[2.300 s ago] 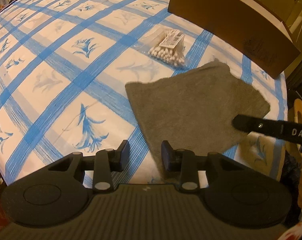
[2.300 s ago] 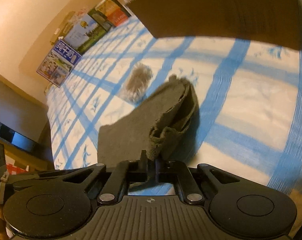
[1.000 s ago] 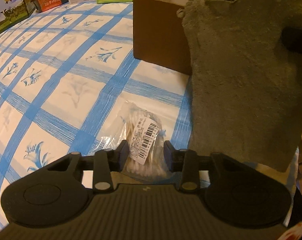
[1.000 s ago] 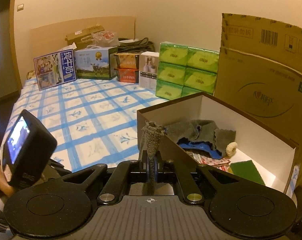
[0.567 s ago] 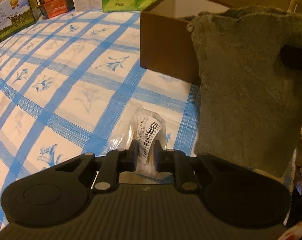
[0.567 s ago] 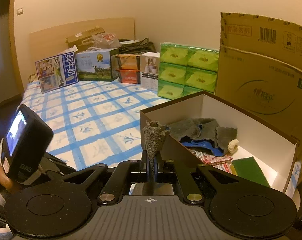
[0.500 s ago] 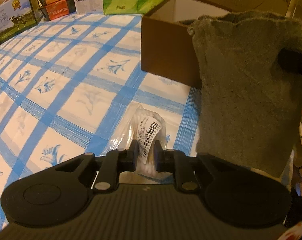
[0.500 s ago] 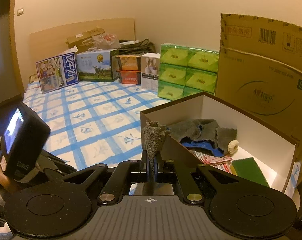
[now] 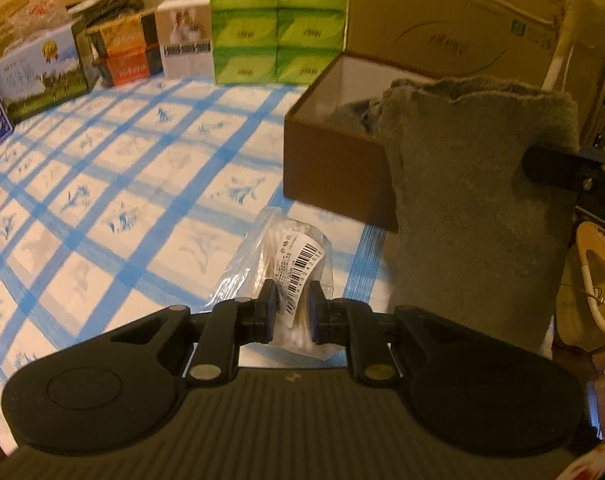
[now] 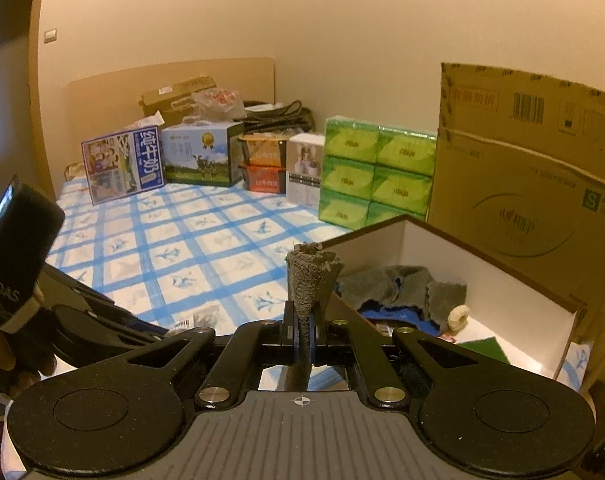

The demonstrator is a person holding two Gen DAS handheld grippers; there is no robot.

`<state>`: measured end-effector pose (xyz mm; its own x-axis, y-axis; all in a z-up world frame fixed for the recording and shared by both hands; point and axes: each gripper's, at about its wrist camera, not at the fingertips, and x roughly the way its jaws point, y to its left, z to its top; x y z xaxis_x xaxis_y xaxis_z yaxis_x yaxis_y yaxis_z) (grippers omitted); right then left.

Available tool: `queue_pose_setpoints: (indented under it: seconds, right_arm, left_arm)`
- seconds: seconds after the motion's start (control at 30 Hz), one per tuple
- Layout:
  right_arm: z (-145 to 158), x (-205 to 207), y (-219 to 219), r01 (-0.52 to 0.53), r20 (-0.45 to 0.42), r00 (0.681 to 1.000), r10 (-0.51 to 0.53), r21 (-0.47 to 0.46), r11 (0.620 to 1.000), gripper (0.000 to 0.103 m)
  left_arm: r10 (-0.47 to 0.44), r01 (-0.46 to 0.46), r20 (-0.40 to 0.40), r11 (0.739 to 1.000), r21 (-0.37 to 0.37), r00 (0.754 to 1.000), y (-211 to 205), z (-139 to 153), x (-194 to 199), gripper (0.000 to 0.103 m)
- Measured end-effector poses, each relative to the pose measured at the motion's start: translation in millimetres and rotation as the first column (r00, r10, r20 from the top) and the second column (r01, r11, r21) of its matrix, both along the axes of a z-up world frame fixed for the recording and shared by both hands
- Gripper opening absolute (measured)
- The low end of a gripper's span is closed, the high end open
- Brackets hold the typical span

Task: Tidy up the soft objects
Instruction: 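Carry the grey cloth and swab bag over the brown box with both tools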

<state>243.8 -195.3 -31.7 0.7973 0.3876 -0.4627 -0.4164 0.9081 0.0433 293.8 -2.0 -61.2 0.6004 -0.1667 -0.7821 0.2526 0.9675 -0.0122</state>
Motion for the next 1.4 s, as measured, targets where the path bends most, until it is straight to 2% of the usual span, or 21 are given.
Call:
queue_pose_setpoints:
  seconds: [0.4, 0.7, 0.97, 1.27, 1.4]
  right_arm:
    - [46.5, -2.0, -28.8, 0.034, 0.098, 0.995, -0.038, 0.036, 0.999, 0.005]
    - [77.1, 15.8, -63.5, 0.105, 0.167, 0.98, -0.109, 0.033, 0.994, 0.005]
    - [86.9, 43.7, -91.5, 0.185, 0.19, 0.964, -0.184, 0.011, 0.983, 0.005]
    - [62.5, 72.2, -114.5, 0.238, 0.128, 0.964, -0.234, -0.017, 0.971, 0.005]
    - [47.6, 81.3, -122.0, 0.248, 0.082, 0.966, -0.246, -0.015, 0.969, 0.005]
  left_arm:
    - [-0.082, 0.086, 0.132, 0.996, -0.028, 0.988, -32.6, 65.2, 17.7, 0.014]
    - [-0.152, 0.16, 0.179, 0.986, -0.034, 0.972, -74.6, 92.0, 47.3, 0.014]
    - [-0.21, 0.215, 0.166, 0.976, -0.013, 0.963, -112.9, 92.0, 76.4, 0.014]
    - [-0.245, 0.249, 0.113, 0.968, -0.022, 0.963, -141.1, 70.4, 101.7, 0.014]
    - [-0.25, 0.251, 0.085, 0.968, -0.001, 0.964, -149.9, 56.8, 113.1, 0.014]
